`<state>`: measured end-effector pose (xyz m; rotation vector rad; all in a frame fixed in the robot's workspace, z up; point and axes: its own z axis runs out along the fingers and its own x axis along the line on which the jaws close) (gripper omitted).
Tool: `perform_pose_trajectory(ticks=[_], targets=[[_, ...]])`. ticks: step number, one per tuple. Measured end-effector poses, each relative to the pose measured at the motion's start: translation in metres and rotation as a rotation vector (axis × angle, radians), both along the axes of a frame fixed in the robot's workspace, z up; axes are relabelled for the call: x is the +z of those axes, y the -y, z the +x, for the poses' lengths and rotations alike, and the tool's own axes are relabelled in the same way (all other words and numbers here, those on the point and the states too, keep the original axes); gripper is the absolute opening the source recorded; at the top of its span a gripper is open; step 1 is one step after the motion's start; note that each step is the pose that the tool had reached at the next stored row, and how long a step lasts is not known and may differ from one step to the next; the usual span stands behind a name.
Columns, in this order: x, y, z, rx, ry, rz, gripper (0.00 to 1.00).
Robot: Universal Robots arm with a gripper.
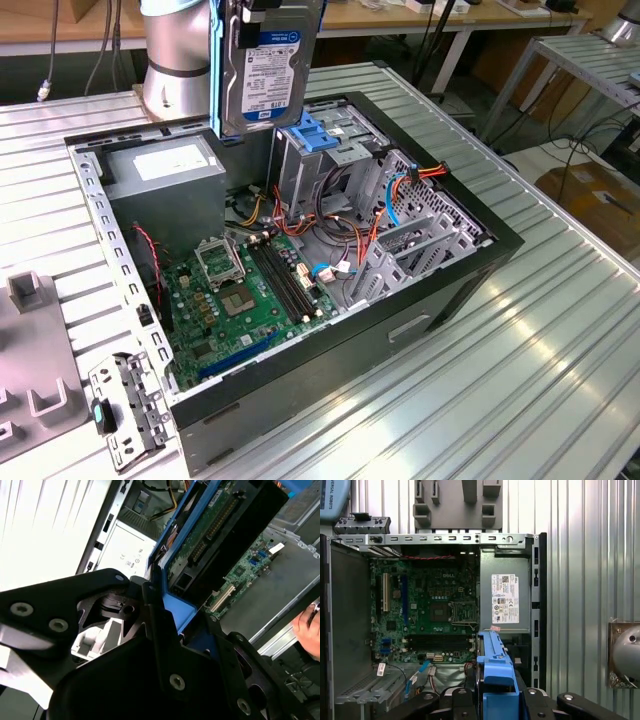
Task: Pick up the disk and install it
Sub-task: 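Insert the disk into the insertion slot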
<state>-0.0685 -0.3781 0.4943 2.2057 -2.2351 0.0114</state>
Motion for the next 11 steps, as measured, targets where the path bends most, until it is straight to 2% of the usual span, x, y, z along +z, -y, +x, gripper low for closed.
perform_pose_trajectory(ticks=[4,8,11], targets=[[0.0000,0.0030,0.0000,0.000,0.0000,0.0000,0.37],[0.0000,0.0083,0.0000,0.000,-0.0001,0.0000,0.37],[0.0000,0.0094,0.0000,0.000,0.0000,0.0000,0.37]])
